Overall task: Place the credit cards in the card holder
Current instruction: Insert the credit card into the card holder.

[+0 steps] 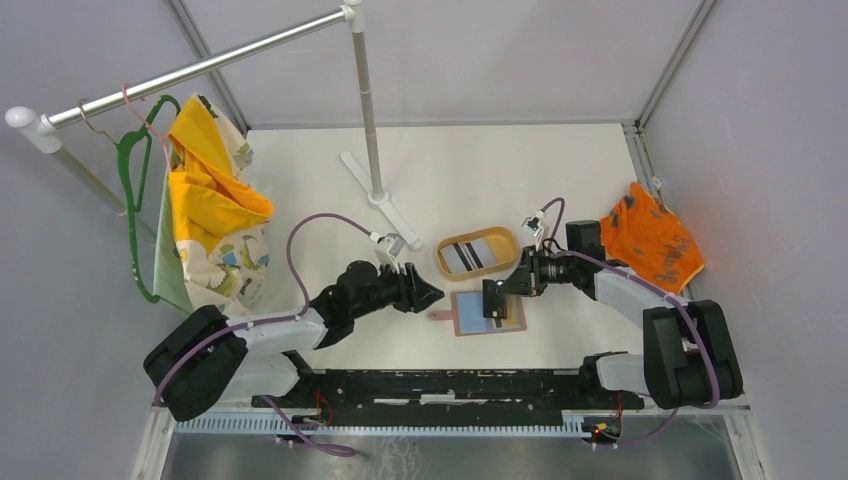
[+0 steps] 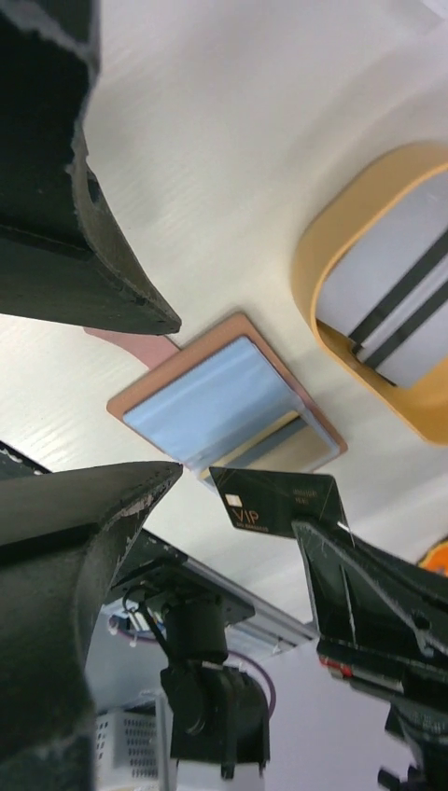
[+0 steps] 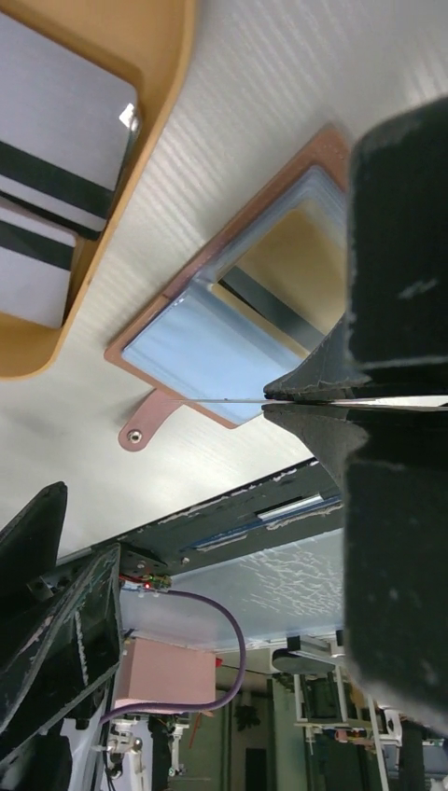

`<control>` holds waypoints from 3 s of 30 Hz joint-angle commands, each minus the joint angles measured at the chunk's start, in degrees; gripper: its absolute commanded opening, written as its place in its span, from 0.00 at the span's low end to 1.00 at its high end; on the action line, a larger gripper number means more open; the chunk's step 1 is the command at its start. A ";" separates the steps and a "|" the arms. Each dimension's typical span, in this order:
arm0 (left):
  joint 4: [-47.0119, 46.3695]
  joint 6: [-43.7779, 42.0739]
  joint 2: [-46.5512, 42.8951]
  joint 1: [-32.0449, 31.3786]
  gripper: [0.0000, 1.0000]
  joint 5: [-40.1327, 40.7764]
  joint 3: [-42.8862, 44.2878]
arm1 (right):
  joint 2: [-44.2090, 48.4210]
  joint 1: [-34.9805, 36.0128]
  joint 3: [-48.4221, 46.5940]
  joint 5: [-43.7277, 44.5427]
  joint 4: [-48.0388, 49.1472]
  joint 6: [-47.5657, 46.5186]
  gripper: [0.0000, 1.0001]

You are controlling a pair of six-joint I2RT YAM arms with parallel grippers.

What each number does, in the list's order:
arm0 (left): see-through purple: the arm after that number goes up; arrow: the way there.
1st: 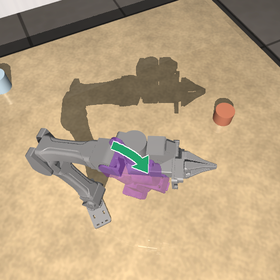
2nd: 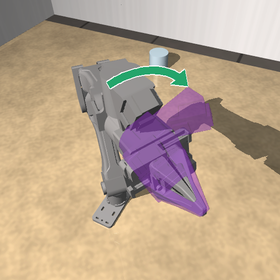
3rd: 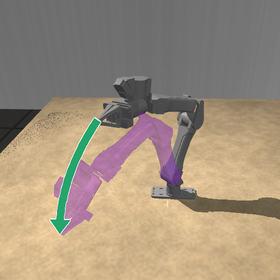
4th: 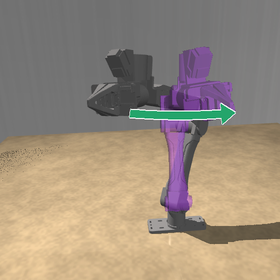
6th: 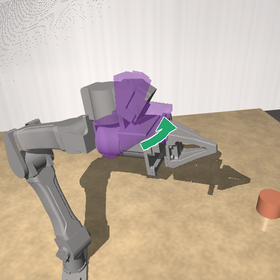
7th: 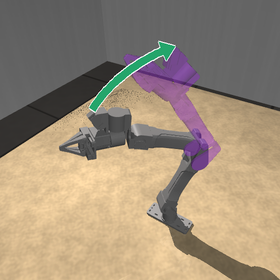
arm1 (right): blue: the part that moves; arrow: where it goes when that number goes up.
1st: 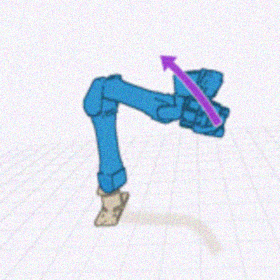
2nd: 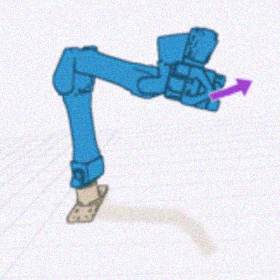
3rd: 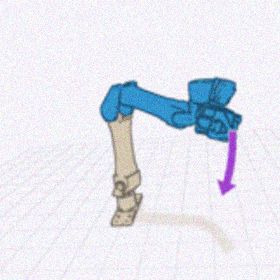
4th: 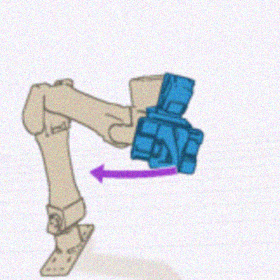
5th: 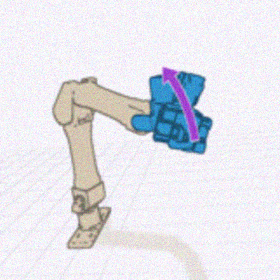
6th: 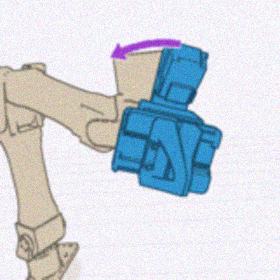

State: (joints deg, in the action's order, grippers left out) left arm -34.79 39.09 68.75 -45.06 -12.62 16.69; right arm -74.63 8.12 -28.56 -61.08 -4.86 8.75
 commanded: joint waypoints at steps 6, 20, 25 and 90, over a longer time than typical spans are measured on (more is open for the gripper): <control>7.53 -5.11 -1.40 -13.64 0.58 25.62 4.34 | 0.70 -1.40 2.79 1.88 -6.51 -4.64 0.00; -0.25 -3.91 0.72 -15.49 0.65 25.50 3.40 | -4.38 -1.86 2.72 1.07 -1.89 2.79 0.00; -0.20 -4.88 4.94 -16.63 0.59 23.56 4.82 | -5.48 -1.81 2.35 2.06 -1.69 3.37 0.00; 18.68 -7.62 23.97 -24.47 0.34 40.62 19.98 | -16.23 -0.96 -1.31 4.25 0.34 8.17 0.00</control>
State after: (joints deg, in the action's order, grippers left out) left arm -15.94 32.93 91.90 -69.04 26.83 34.89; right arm -90.17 6.44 -27.75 -57.89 -4.03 17.32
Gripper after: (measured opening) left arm 0.348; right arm 0.010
